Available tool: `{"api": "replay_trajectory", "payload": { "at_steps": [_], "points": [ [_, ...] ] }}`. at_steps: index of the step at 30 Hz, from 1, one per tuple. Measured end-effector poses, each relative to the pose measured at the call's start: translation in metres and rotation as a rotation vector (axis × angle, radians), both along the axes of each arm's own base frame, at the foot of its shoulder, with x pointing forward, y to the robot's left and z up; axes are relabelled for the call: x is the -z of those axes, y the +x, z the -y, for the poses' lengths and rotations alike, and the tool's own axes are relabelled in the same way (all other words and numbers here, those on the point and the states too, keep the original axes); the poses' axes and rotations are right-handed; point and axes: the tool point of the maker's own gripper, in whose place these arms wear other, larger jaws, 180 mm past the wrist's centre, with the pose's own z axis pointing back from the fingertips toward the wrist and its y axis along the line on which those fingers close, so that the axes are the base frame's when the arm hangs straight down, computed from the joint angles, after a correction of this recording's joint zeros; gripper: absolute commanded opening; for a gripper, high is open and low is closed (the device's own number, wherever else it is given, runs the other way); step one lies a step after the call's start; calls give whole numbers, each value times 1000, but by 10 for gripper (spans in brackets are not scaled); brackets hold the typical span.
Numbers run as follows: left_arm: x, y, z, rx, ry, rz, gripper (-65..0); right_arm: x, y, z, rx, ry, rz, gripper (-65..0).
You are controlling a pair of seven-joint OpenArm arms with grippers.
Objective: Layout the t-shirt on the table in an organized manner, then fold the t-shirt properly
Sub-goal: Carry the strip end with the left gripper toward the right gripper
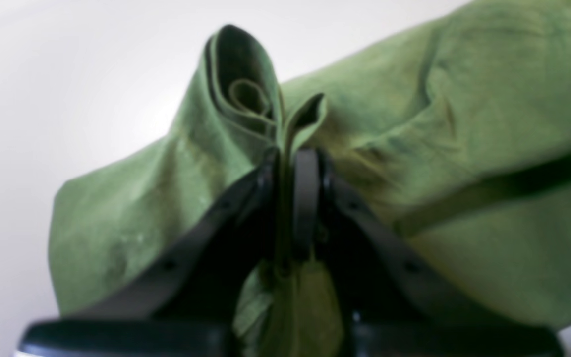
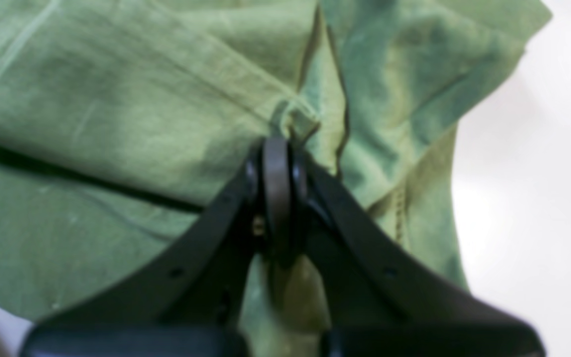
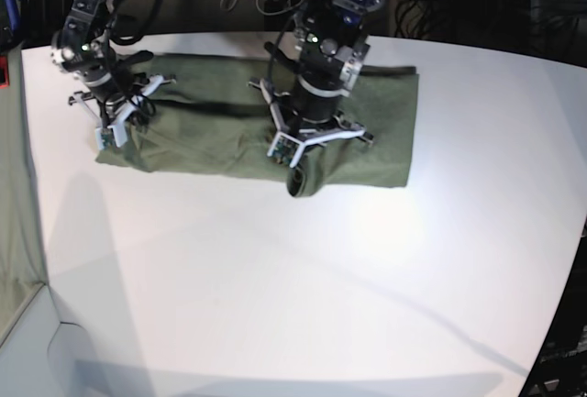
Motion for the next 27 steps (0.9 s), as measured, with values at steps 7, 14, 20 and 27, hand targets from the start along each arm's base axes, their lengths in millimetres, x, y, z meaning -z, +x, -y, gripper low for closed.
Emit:
{"api": "replay_trajectory", "payload": {
  "at_steps": [7,14,20,27],
  "points": [
    [13,-12,18,50,-1,-40,-650,0,0,0,0,0,-1,-650],
    [12,-10,18,47,-1,-37,-650,0,0,0,0,0,0,-650],
    [7,-3,18,47,-1,-18,-650,0,0,0,0,0,0,-650],
    [19,-8,20,56,11,-49,-650,0,0,0,0,0,0,-650]
  ]
}}
